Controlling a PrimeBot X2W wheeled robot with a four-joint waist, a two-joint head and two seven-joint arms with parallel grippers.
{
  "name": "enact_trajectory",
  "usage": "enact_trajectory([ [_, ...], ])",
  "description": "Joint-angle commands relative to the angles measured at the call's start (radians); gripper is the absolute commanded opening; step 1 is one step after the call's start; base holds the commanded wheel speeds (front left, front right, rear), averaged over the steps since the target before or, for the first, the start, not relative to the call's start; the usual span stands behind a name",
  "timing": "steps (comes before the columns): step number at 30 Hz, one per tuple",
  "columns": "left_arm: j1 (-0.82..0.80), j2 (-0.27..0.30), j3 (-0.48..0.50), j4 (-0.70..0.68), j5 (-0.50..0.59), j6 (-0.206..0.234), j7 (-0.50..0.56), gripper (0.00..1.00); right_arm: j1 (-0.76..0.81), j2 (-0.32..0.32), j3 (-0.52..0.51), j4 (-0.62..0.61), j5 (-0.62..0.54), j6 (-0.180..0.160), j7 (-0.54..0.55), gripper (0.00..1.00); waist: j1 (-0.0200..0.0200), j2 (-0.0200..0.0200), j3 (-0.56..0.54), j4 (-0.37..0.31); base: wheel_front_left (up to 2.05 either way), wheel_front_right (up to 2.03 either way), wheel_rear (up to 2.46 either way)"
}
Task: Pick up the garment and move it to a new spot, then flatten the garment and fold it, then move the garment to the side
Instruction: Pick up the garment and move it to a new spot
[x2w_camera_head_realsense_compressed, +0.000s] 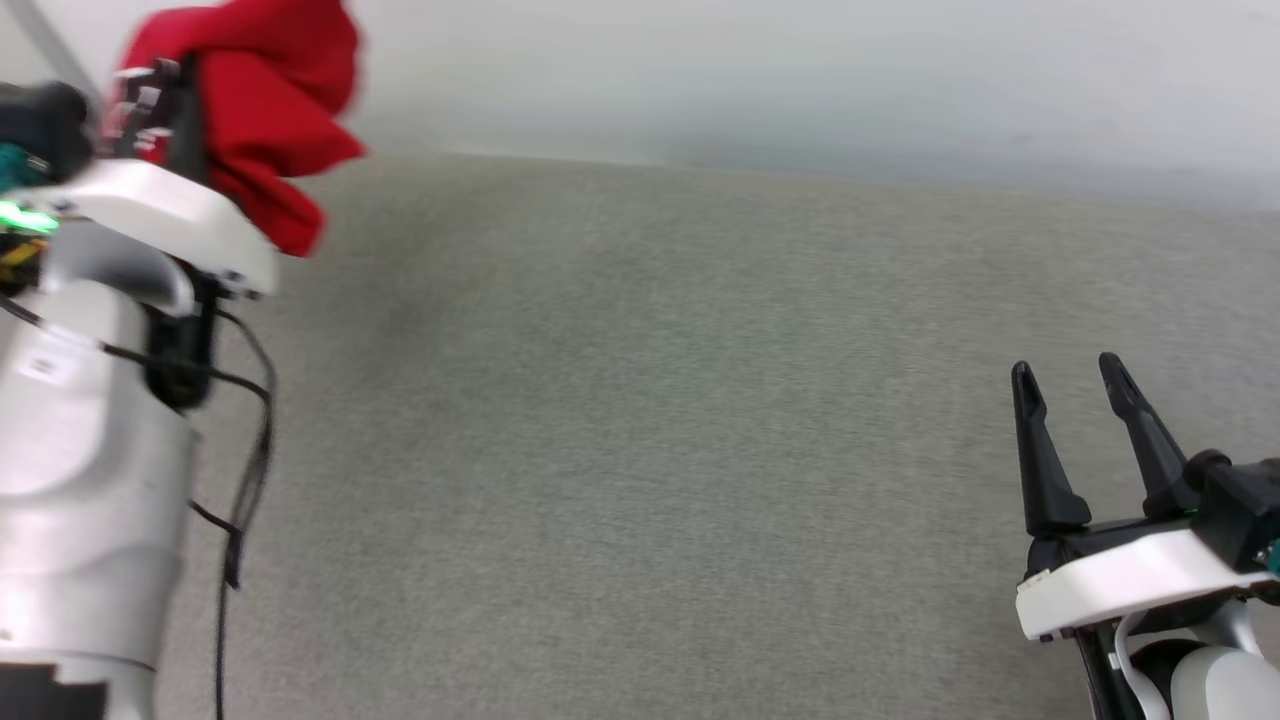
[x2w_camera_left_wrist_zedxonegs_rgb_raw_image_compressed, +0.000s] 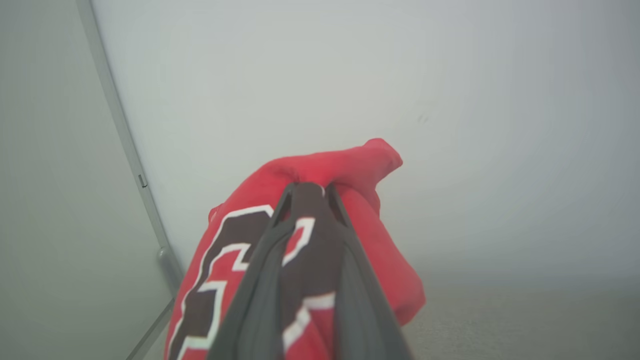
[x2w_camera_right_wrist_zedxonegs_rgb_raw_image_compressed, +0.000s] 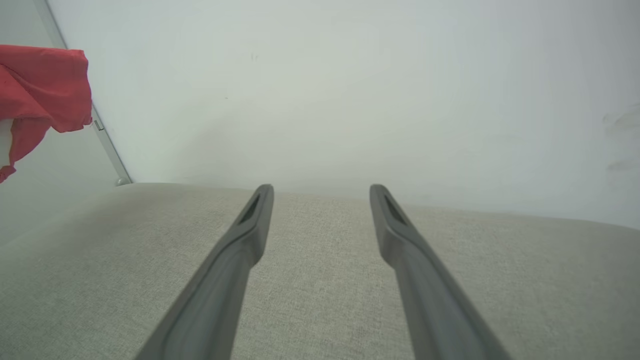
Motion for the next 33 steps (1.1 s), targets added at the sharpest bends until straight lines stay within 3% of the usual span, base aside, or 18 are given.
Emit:
enact_trajectory([
  [1,0.021,-0.010,-0.005,-0.017,-0.004,0.006,-0.009,0.00,0.013,0.001,0.001,-0.001,0.006,0.000,-0.005,1.00,0.0001,0.0000,-0.017,-0.028,0.00,0.00,0.00],
  [11,0.214,-0.151,-0.081,-0.225,-0.025,0.016,-0.033,0.00,0.040,0.001,-0.001,0.004,0.017,0.000,0.005,1.00,0.0001,0.0000,-0.063,-0.161,0.00,0.00,0.00],
  [21,0.427,-0.245,-0.246,-0.366,-0.014,-0.003,0.040,0.00,0.060,0.001,0.005,-0.016,0.029,0.000,0.016,1.00,0.0001,0.0000,-0.058,-0.250,0.00,0.00,0.00],
  [28,0.544,-0.283,-0.377,-0.357,0.006,-0.019,0.102,0.00,0.044,0.001,0.004,-0.019,0.038,0.000,0.002,1.00,0.0001,0.0000,-0.008,-0.265,0.00,0.00,0.00],
  [33,0.572,-0.277,-0.453,-0.305,0.028,-0.044,0.139,0.00,0.030,0.001,0.008,-0.007,0.038,0.000,-0.004,1.00,0.0001,0.0000,0.011,-0.258,0.00,0.00,0.00],
])
